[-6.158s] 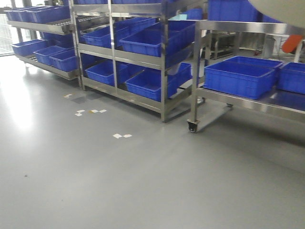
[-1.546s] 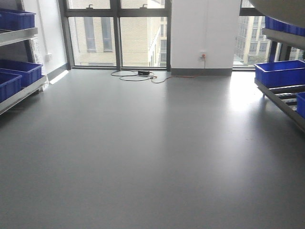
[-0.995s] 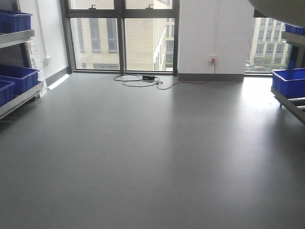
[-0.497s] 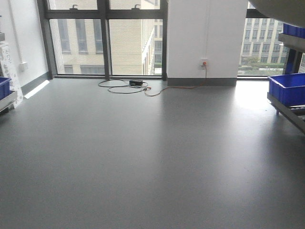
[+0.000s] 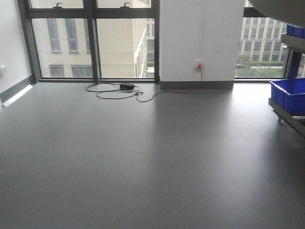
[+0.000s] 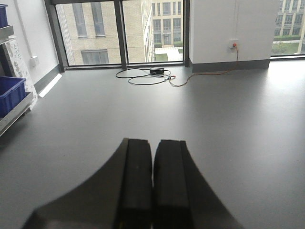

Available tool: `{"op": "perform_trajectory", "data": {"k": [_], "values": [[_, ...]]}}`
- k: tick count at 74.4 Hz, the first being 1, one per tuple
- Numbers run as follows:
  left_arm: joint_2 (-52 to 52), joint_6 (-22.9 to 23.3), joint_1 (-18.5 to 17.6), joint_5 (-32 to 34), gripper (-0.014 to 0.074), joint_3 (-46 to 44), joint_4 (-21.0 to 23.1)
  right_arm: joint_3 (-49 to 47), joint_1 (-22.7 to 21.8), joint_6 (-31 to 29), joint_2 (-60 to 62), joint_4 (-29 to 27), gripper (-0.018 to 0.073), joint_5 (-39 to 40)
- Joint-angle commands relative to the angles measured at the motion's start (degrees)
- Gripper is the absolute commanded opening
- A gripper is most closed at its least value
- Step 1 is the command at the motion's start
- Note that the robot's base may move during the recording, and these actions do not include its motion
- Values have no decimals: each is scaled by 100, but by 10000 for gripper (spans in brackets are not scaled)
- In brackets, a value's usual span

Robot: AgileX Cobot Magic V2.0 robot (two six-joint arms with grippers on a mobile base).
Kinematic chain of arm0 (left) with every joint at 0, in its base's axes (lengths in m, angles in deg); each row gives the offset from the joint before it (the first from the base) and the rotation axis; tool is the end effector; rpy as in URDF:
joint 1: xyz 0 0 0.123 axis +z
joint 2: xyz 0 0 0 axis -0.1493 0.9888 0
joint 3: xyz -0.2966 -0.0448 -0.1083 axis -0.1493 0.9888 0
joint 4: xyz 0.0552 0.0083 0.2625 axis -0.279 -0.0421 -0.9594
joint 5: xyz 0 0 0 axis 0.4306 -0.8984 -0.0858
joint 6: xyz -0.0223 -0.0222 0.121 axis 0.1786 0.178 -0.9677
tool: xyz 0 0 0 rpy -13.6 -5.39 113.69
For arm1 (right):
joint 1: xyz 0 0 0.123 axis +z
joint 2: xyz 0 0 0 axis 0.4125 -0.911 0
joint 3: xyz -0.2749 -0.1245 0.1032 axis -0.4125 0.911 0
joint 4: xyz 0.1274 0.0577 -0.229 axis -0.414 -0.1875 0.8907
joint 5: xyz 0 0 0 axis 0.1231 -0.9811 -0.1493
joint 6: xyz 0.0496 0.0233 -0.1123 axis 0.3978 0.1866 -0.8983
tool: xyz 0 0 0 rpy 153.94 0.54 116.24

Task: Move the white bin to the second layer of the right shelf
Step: 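Turn the base toward the roller shelf rack, bin held in right gripper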

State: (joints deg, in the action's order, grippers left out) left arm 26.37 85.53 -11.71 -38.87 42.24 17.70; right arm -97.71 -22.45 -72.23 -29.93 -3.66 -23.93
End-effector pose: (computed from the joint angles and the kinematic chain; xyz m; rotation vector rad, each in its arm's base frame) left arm 0.0725 -0.0040 0.1932 0.0809 1.6464 -0.0082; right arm 0.1710 0.0262 0.3669 0.1471 1.9004 0.3867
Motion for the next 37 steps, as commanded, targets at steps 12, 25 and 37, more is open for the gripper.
{"op": "perform_trajectory", "data": {"k": [12,25,37], "values": [[-80,30,-18,501,85,211,0,-193,-35,-6,38,-107,55,519],[-80,30,-18,501,85,211,0,-193,-35,-6,32,-107,55,519],[-80,30,-18,501,85,211,0,-193,-35,-6,19,-107,55,519]]}}
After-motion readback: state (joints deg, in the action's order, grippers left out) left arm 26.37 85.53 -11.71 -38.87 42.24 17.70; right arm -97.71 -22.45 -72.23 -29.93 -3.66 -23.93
